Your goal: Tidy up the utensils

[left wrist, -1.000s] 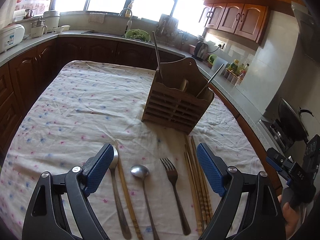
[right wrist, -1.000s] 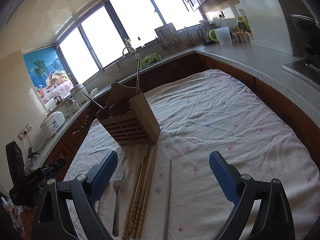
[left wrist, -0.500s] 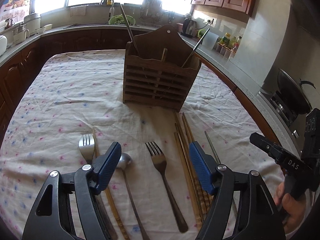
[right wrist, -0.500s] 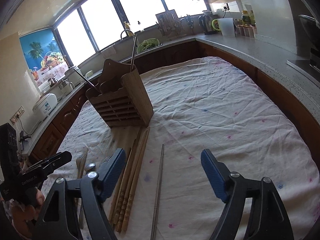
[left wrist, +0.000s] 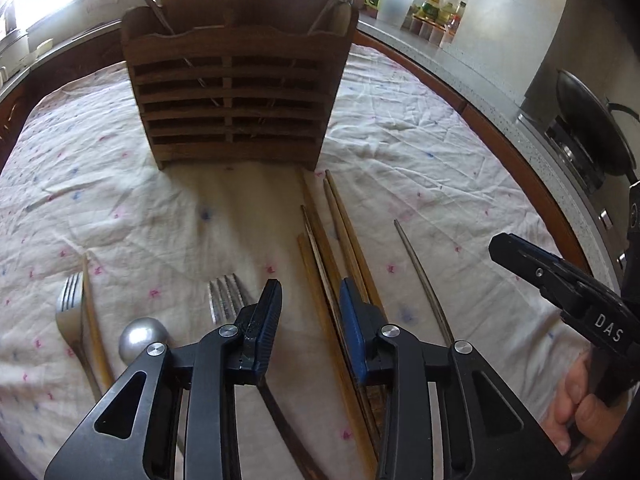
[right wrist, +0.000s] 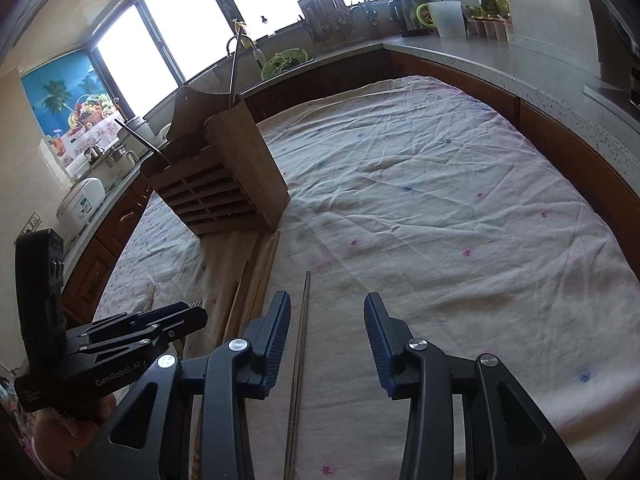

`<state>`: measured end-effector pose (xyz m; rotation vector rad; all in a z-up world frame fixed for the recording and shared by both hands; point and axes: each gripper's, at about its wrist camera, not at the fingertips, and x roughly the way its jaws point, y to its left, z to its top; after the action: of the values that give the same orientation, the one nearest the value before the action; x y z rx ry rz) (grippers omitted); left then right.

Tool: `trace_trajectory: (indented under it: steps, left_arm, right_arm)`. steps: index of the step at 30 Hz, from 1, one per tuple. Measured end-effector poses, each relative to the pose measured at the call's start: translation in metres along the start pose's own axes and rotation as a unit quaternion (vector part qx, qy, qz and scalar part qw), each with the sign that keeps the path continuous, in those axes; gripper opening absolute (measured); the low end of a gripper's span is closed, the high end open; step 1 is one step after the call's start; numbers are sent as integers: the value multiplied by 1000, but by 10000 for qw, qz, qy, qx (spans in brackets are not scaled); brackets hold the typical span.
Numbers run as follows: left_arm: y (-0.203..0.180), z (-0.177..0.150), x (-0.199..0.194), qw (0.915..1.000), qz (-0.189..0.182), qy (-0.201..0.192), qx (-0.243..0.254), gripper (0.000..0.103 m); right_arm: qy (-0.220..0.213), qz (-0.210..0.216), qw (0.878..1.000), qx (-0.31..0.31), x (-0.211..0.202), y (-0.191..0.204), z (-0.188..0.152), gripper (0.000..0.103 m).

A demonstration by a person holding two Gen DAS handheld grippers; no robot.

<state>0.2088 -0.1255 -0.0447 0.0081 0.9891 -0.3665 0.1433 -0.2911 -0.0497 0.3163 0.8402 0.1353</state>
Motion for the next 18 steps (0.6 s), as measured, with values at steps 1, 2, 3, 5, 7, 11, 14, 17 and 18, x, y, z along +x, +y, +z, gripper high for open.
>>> trace_trajectory:
  steps: [1,2,3,5,7,11,14,17,18]
  left_arm:
    - [-3,0,7,9999,67,77,54,25]
    - [-4,0,12,9998,101,151,89,24]
    - [-4,-1,12,9999,81,55,75,23]
    - [-3,-1,12,9997,197,55,107,23]
    - [4,-4,11,9998,189,52,91,22]
    - [11,-9,5,9992,289,93,244,21]
    - [19,-10,1,9998,115,148,39,19]
    - [19,-6,4,9997,87,206,-9,19]
    - [17,-4,6,9997,143,199,41,19]
  right_arm:
    - [3,0,10000,21,1,-1,1,39]
    - [5,3,10000,47,2,-3,1,39]
    - [10,26,10000,78,2,-5,2,39]
    - [21,39,9999,120,4,-7,3,39]
    - [19,50,9999,114,4,-8,4,39]
    - [52,105,9999,43,9,-5,6,39]
    - [116,165,9998,4,15,0,6,39]
    - [181,191,9996,-69,20,4,7,39]
    - [217,195,9995,-115,23,5,7,39]
